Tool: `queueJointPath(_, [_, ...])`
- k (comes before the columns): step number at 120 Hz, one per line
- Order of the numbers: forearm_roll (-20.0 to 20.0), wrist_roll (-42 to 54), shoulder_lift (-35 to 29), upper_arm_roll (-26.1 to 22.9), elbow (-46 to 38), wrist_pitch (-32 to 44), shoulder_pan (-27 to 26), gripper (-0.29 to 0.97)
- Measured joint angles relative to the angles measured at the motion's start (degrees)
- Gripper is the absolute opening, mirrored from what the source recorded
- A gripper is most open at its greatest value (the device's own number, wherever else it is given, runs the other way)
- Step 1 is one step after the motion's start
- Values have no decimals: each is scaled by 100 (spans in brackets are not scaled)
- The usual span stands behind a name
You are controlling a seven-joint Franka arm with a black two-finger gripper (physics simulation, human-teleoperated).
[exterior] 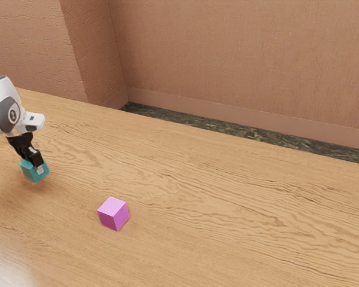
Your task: Pick up the blue block with one arm, and put the blue block on the pink block with one arm
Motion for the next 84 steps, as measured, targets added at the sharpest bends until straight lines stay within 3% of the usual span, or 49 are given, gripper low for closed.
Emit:
queueJointPath(24, [-56, -363, -1119, -873, -768, -211, 7, 35])
queueJointPath(54, [-153, -1075, -1933, -1860, -1549, -290, -29, 35])
queueJointPath(84, [-454, -1772, -2306, -2268, -2042, -302, -190, 34])
